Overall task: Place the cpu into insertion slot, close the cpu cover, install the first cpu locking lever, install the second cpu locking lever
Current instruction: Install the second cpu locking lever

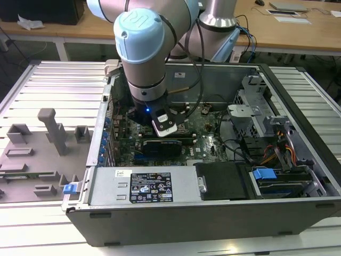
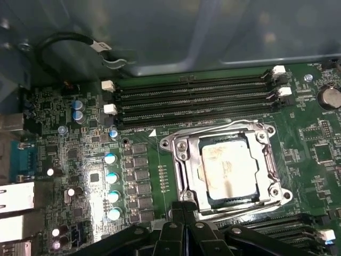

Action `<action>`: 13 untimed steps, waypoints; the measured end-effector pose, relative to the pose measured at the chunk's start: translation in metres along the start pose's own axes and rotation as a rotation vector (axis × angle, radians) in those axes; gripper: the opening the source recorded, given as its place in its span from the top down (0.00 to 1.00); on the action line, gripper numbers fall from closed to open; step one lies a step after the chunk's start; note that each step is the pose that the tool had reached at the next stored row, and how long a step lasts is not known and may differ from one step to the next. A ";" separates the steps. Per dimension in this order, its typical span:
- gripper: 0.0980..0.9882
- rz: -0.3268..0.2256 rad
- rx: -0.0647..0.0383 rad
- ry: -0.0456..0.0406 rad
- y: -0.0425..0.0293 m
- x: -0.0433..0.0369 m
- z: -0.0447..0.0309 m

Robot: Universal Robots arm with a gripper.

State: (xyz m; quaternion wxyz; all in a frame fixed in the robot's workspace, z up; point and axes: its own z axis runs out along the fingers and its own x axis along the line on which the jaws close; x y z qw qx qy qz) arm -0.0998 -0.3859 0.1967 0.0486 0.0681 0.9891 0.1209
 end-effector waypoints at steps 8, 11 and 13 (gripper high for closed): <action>0.99 0.001 0.025 -0.0043 0.0050 -0.0023 -0.0186; 0.99 0.004 0.044 -0.0065 0.0060 -0.0099 -0.0185; 0.99 0.005 0.044 -0.0059 0.0072 -0.0191 -0.0174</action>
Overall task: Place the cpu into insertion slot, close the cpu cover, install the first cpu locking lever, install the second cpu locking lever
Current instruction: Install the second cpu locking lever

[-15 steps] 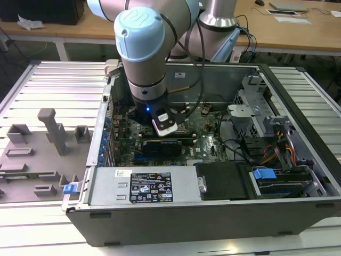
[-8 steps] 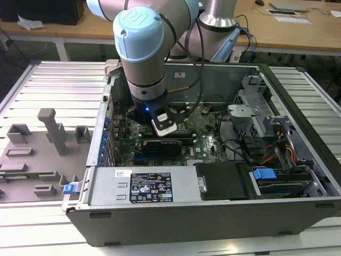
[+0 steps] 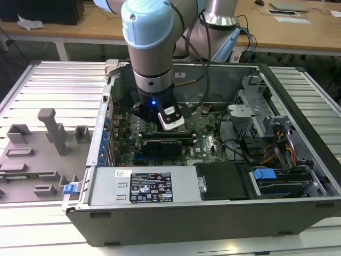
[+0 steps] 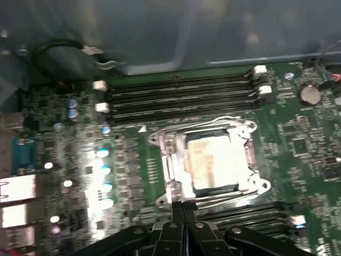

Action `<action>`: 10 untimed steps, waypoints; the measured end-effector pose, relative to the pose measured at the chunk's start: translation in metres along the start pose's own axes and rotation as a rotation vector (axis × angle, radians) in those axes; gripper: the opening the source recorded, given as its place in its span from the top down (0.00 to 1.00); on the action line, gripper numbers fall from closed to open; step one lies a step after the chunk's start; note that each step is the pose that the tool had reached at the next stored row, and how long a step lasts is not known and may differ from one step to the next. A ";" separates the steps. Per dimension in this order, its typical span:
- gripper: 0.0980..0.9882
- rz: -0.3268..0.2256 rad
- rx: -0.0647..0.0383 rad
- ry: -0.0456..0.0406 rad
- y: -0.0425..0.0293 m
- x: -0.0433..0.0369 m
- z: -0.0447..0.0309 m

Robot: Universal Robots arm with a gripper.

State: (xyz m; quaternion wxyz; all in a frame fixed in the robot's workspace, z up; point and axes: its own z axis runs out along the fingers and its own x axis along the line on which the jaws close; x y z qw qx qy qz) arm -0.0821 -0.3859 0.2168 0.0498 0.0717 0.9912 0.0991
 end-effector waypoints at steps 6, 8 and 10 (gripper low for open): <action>0.99 0.000 0.000 0.0008 0.0195 -0.0152 0.0054; 0.99 0.000 0.000 0.0007 0.0244 -0.0165 0.0065; 0.99 0.000 0.000 0.0007 0.0282 -0.0176 0.0074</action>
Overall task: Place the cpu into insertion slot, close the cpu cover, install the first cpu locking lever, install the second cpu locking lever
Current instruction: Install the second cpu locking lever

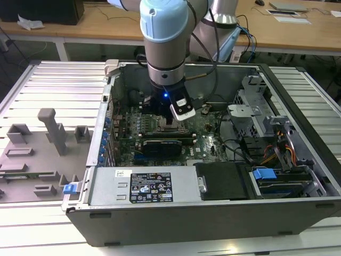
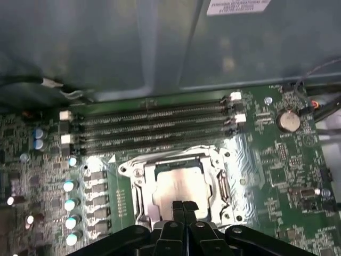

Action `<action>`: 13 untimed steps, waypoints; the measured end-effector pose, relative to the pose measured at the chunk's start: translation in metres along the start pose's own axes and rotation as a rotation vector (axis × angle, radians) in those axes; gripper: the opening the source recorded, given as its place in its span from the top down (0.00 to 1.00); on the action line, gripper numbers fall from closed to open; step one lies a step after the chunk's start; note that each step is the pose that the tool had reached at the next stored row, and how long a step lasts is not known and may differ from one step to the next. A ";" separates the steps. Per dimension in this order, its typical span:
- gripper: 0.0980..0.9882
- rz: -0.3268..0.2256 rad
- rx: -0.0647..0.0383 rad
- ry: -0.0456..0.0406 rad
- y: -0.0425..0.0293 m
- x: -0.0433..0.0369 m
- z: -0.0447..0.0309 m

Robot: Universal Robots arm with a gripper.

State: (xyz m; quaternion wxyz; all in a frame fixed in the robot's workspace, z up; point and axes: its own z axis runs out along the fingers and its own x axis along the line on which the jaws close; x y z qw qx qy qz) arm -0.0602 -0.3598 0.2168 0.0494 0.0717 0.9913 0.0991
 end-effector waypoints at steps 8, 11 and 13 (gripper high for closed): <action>0.99 0.000 0.004 -0.0007 0.0075 -0.0013 -0.0135; 0.99 0.000 0.005 -0.0006 0.0074 -0.0013 -0.0136; 0.99 0.000 0.005 -0.0006 0.0074 -0.0013 -0.0136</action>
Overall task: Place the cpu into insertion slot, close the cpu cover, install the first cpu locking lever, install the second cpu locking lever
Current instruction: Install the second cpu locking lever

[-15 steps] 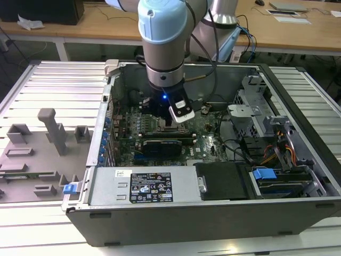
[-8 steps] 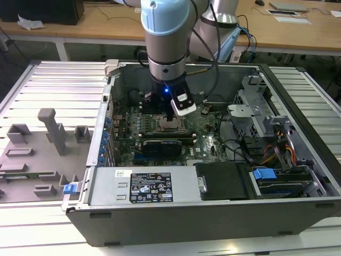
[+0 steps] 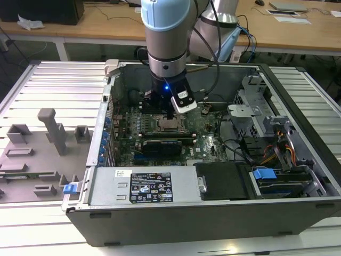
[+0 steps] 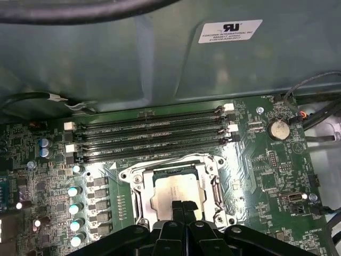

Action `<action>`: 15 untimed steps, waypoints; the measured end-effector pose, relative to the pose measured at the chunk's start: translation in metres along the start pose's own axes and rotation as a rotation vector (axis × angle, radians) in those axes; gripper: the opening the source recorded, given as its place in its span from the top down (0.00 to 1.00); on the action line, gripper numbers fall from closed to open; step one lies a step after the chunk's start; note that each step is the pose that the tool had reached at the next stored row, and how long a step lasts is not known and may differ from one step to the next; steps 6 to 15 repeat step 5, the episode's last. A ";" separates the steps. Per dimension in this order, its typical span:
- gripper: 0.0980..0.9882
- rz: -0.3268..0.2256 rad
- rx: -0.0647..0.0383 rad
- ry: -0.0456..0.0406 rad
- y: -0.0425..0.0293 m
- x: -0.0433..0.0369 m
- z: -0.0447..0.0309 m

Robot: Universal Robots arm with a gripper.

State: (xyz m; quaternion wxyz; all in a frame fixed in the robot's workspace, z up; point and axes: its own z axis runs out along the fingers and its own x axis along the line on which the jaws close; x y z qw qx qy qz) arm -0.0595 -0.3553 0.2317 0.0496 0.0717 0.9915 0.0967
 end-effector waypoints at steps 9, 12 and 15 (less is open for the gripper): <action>0.99 0.000 0.000 0.0000 0.0000 0.0000 0.0000; 0.99 0.000 0.000 0.0000 0.0000 0.0000 0.0000; 0.99 0.000 0.000 0.0000 0.0000 0.0000 0.0000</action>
